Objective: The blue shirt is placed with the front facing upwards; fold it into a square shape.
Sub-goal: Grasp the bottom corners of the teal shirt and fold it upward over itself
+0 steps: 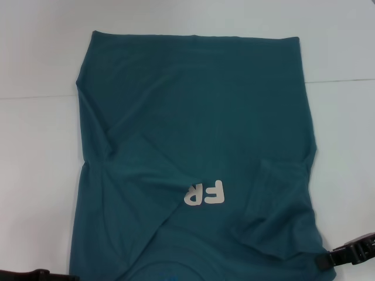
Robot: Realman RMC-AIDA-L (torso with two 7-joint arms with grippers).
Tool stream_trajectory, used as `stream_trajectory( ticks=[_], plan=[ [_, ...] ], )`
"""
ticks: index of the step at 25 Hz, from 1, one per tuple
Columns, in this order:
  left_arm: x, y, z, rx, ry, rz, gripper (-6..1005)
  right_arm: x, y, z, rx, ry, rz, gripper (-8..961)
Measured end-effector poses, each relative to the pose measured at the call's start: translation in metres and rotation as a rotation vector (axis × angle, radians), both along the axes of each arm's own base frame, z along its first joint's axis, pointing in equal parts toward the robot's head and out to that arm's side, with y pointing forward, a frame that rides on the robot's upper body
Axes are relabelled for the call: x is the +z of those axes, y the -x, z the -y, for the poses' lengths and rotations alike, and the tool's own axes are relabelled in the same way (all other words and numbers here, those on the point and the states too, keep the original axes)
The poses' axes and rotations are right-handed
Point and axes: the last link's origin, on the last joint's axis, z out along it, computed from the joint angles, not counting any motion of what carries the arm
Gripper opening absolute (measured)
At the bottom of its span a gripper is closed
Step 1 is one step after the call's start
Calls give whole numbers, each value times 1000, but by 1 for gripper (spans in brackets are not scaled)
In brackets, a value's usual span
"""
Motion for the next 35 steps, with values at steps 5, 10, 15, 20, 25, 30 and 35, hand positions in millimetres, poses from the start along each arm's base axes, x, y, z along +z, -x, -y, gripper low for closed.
stream_trajectory(
  ticks=[5, 10, 15, 20, 25, 30, 35],
  plan=[
    [0, 3, -2, 5, -4, -27, 853, -1, 1, -1, 2, 2, -2, 55],
    [2, 4, -4, 4, -11, -36, 852, -1, 1, 0, 1, 3, -2, 55],
    [3, 3, -5, 3, -13, -39, 852, -1, 0, 0, 0, 4, -3, 56],
    [0, 0, -6, -2, -5, -32, 852, -1, 1, 0, 1, 4, -3, 56],
    [-1, -1, -6, -1, 0, -30, 851, -1, 1, 0, 1, 3, -4, 56],
    [-1, -1, -6, 2, 4, -32, 851, -1, 1, -1, 2, 3, -4, 56],
    [-3, 0, -6, 3, 15, -44, 850, -1, 2, -1, 4, 2, -5, 55]
  ],
)
